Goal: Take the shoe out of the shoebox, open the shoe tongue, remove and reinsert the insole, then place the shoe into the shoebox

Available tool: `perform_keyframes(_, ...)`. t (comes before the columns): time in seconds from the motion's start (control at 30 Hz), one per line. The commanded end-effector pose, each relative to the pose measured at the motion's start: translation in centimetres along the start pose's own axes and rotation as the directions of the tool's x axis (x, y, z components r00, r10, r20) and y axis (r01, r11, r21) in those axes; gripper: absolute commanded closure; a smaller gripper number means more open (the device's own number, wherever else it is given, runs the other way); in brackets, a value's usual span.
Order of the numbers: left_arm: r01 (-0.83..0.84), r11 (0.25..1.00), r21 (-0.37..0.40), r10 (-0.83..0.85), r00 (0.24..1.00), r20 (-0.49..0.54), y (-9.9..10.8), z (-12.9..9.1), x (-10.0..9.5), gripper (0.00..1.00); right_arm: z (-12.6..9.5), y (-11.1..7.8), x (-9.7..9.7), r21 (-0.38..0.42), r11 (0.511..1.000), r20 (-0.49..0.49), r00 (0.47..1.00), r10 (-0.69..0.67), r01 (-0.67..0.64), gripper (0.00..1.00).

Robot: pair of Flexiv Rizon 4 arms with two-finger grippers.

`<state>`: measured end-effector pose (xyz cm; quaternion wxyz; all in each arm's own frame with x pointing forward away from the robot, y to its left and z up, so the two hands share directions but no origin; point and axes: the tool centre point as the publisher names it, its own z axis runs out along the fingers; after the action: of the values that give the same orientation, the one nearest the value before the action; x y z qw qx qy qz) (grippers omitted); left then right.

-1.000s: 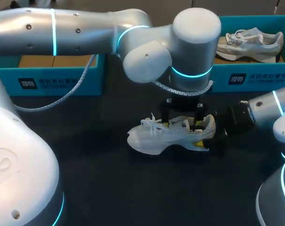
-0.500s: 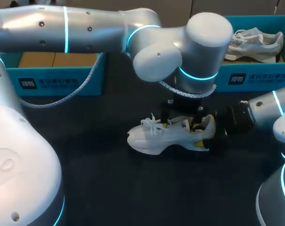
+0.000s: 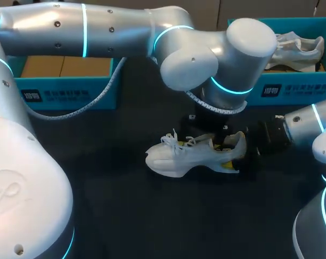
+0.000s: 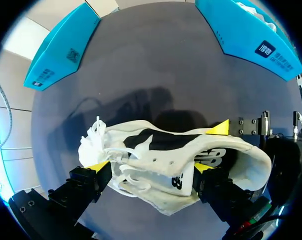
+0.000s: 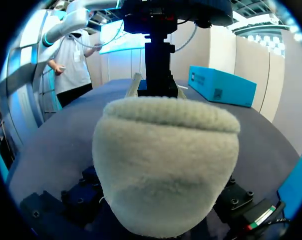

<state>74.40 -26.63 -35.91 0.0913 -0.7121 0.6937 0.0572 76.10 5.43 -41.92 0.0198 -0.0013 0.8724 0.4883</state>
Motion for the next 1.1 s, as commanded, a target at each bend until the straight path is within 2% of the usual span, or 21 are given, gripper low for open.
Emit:
perform_keyframes(0.03, 0.087, 0.996, 0.017, -0.087, 0.996, -0.002, 0.9, -0.4, -0.9, 0.00, 0.7, -0.1, 0.3, 0.004, 1.000, 0.001, 1.000, 0.000, 0.000, 1.00)
perform_keyframes(0.2, 0.107, 0.994, 0.012, -0.107, 0.994, -0.015, 1.2, -1.0, -2.3, 0.00, 0.7, -0.1, 0.3, 0.004, 1.000, 0.001, 1.000, 0.000, 0.000, 1.00)
perform_keyframes(0.23, 0.108, 0.994, 0.013, -0.108, 0.994, -0.016, 1.3, -1.2, -2.5, 0.10, 0.7, -0.1, 0.3, 0.004, 1.000, 0.001, 1.000, 0.000, 0.000, 1.00)
perform_keyframes(0.27, 0.111, 0.994, 0.012, -0.111, 0.994, -0.020, 1.3, -1.3, -2.6, 0.37, 0.7, -0.1, 0.3, 0.004, 1.000, 0.001, 1.000, 0.000, 0.000, 1.00)
perform_keyframes(0.3, 0.114, 0.993, 0.012, -0.113, 0.993, -0.023, 1.3, -1.4, -2.8, 0.56, 0.7, -0.1, 0.3, 0.004, 1.000, 0.001, 1.000, 0.000, 0.000, 1.00)
perform_keyframes(0.4, 0.125, 0.992, 0.014, -0.125, 0.992, -0.034, 1.3, -1.5, -3.2, 0.76, 0.7, -0.1, 0.3, 0.004, 1.000, 0.001, 1.000, 0.000, 0.000, 1.00)
perform_keyframes(0.43, 0.126, 0.992, 0.009, -0.125, 0.991, -0.043, 1.3, -1.6, -3.3, 0.79, 0.7, -0.1, 0.3, 0.004, 1.000, 0.001, 1.000, 0.000, 0.000, 1.00)
perform_keyframes(0.47, 0.127, 0.992, 0.000, -0.127, 0.990, -0.055, 1.3, -1.6, -3.3, 0.98, 0.7, -0.1, 0.3, 0.004, 1.000, 0.001, 1.000, 0.000, 0.000, 1.00)
perform_keyframes(0.63, 0.096, 0.994, -0.049, -0.102, 0.985, -0.137, 1.3, -2.1, -3.5, 1.00, 0.7, -0.1, 0.3, 0.004, 1.000, 0.001, 1.000, 0.000, 0.000, 1.00)
perform_keyframes(0.73, 0.049, 0.992, -0.116, -0.076, 0.968, -0.240, 1.2, -2.4, -3.5, 1.00, 0.7, -0.1, 0.3, 0.004, 1.000, 0.001, 1.000, 0.000, 0.000, 1.00)
perform_keyframes(0.83, 0.017, 0.988, -0.152, -0.065, 0.946, -0.318, 1.0, -2.5, -3.7, 1.00, 0.7, -0.1, 0.3, 0.004, 1.000, 0.001, 1.000, 0.000, 0.000, 1.00)
perform_keyframes(1.1, -0.022, 0.991, -0.133, -0.031, 0.923, -0.383, 0.7, -3.9, -4.4, 1.00, 0.7, -0.1, 0.3, 0.004, 1.000, 0.001, 1.000, 0.000, 0.000, 1.00)
